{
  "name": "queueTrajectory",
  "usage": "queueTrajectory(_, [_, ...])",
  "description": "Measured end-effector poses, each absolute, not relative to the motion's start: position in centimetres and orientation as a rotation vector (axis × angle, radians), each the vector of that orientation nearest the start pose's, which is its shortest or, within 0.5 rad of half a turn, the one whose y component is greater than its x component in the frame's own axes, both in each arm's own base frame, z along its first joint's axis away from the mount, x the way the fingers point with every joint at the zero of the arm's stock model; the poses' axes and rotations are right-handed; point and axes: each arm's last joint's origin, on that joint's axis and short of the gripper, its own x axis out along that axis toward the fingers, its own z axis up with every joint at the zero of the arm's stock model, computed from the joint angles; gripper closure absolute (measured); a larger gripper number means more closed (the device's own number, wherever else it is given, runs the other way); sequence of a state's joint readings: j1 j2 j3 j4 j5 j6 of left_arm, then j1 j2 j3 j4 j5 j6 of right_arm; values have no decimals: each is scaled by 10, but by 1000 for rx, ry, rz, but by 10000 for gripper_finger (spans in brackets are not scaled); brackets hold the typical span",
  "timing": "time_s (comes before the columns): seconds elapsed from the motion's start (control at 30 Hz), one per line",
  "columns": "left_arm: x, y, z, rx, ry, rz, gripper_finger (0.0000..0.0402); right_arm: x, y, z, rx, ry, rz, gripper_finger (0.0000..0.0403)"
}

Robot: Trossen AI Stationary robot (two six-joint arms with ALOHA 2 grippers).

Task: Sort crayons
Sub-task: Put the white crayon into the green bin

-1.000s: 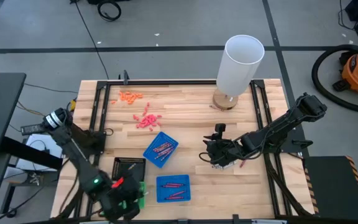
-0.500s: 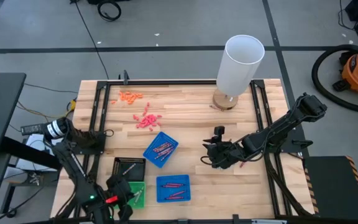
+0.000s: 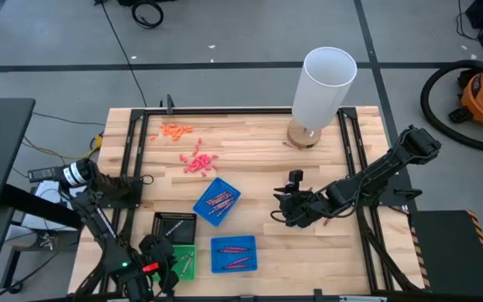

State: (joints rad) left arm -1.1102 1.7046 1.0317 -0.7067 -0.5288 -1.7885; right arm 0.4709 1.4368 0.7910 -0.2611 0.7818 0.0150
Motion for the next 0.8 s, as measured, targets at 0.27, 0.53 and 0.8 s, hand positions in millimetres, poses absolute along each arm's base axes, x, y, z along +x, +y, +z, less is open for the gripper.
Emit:
queueTrajectory(0.27, [150,-265,172,-540,1023,361,293,251,104,198,-578,720,-328,310])
queueTrajectory(0.53, [170,-243,199,-211,850,252,293,272,88,215,-727,604,-425,310])
queueTrajectory(0.8, [190,-211,204,259,863,247,292,285,56,215,-603,607,-396,310])
